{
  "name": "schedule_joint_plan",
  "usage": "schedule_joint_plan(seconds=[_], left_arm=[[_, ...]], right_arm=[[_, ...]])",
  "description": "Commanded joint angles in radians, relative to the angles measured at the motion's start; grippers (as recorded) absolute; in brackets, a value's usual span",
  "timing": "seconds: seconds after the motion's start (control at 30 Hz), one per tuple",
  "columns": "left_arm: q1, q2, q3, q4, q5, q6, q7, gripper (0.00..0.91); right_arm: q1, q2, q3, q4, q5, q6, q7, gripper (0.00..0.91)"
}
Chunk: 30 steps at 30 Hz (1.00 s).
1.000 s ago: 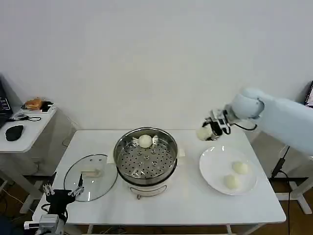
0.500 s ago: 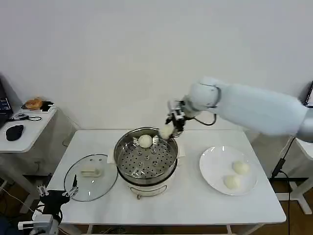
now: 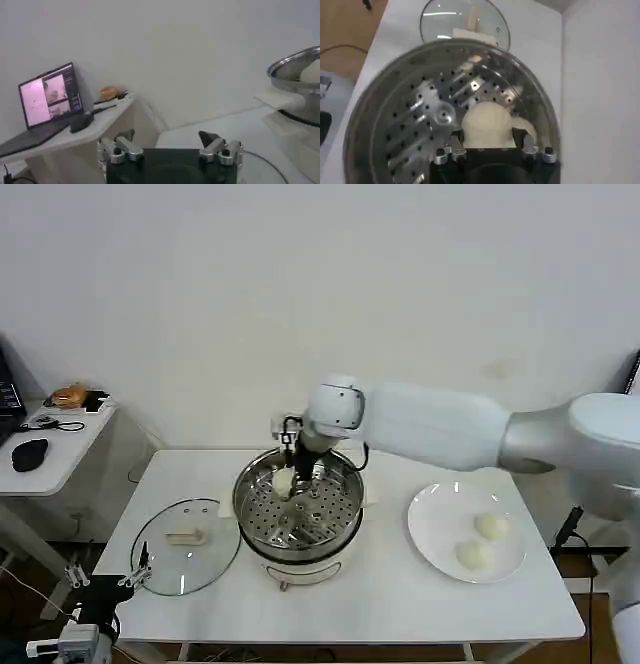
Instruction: Take steamed baozi put them in steamer then cover it.
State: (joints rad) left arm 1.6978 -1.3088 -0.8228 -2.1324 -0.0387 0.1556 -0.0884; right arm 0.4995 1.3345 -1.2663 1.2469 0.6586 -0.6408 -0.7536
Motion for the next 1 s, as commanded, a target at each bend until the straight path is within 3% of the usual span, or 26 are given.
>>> schedule_joint_plan(seconds=[0.03, 0.67, 0.7, 0.73, 1.0], left_arm=[[-0.001, 0.000, -0.010, -0.001, 0.000, 0.000, -0.001, 0.907], [-0.006, 0.001, -0.007, 0.007, 0.001, -0.006, -0.001, 0.907], [-0.006, 0.001, -0.007, 0.007, 0.000, -0.006, -0.001, 0.907], [-0.006, 0.001, -0.007, 0.007, 0.000, -0.006, -0.001, 0.907], [-0.003, 0.000, -0.006, 0.002, 0.000, -0.006, -0.001, 0.907]], right_arm=[[-0.053, 0.115, 0.005, -0.086, 0.042, -0.063, 0.035, 0.655], [-0.090, 0.167, 0.018, -0.180, -0.035, -0.060, 0.044, 0.655], [-0.091, 0.168, 0.018, -0.183, -0.040, -0.059, 0.044, 0.816], [-0.092, 0.169, 0.018, -0.186, -0.043, -0.059, 0.044, 0.907], [-0.072, 0.143, 0.027, -0.147, -0.018, -0.062, 0.040, 0.907]])
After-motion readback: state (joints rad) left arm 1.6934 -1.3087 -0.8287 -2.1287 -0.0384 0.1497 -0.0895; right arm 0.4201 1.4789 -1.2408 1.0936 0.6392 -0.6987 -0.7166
